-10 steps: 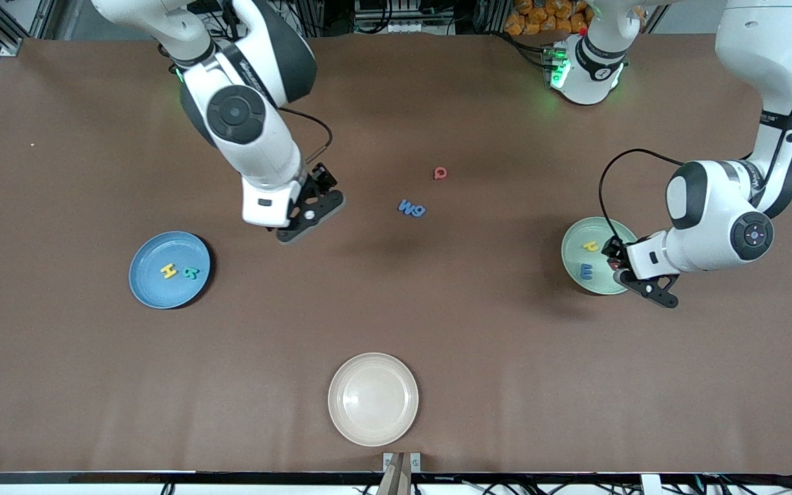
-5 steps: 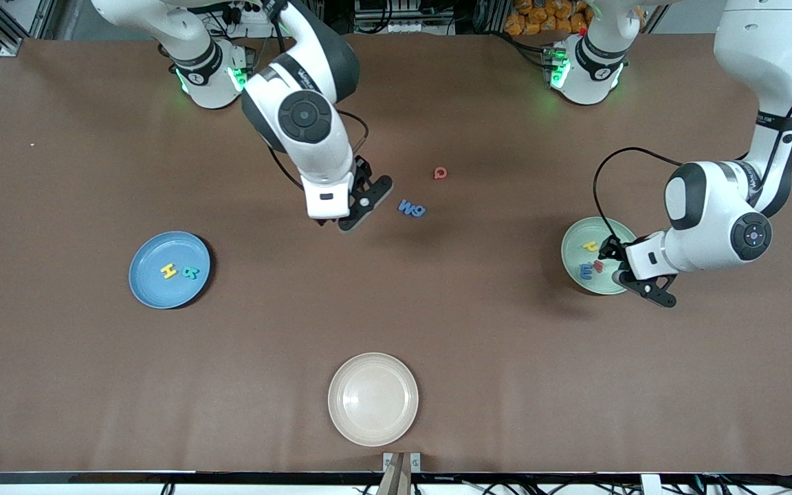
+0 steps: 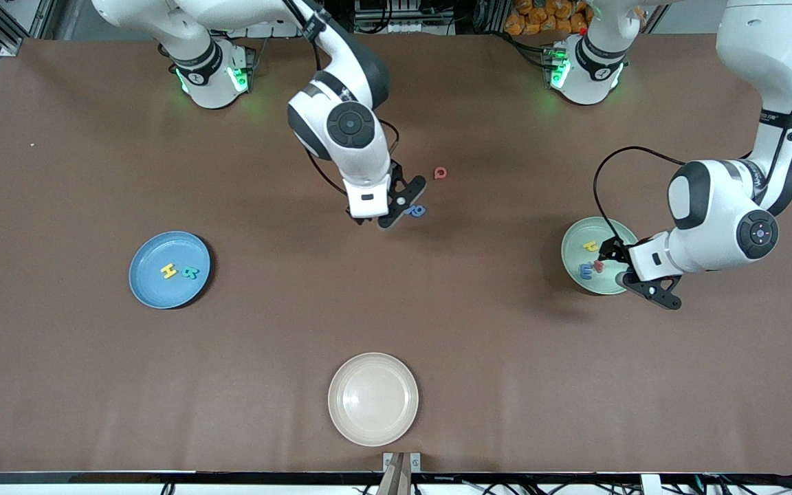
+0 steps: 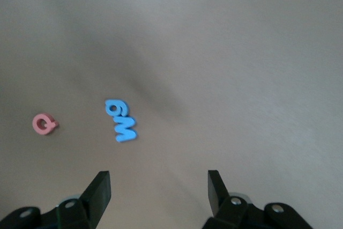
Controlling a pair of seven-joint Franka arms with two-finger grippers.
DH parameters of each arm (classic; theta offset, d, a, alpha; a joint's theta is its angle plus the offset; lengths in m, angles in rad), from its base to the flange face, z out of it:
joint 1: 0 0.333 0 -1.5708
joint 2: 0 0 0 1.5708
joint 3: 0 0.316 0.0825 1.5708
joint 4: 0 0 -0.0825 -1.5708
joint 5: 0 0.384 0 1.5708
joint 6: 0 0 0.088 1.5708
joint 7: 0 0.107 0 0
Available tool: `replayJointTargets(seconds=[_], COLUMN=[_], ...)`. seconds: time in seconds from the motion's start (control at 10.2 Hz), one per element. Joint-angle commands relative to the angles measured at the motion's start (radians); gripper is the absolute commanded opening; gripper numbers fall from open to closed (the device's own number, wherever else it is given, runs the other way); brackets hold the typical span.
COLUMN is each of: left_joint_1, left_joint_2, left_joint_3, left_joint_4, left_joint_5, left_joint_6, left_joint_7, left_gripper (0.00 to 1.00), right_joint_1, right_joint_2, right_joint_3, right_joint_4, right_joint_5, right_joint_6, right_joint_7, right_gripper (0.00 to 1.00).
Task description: Sort uppercase to blue plate, lowercase to green plate
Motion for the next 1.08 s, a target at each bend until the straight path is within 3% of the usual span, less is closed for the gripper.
replayJointTargets(seconds=[0.0, 0.68, 0.98], left_joint_1=[-0.002, 0.001, 0.001], left_joint_2=[-0.028, -0.05, -0.048], left_joint_3=[0.018, 0.037, 0.037], left_joint_4=[-0.002, 0.001, 0.0], left_joint_5=[0.003, 0.051, 0.051], left_joint_6=[0.0, -0.003, -0.003], left_joint_7=[-0.001, 0.013, 0.01], left_gripper=[0.77, 0.81, 0.81], right_joint_1=[0.032, 0.087, 0.096], right_joint_2=[0.062, 0.172, 0.191], right_joint_3=[0.017, 0.021, 0.021], right_joint_4=[0.011, -0.032, -0.029], right_joint_5=[-0.009, -0.066, -0.101], right_joint_6=[0.047, 0.202, 0.205], right_joint_7=[0.006, 0.018, 0.032], right_gripper=[0.8, 0.7, 0.65])
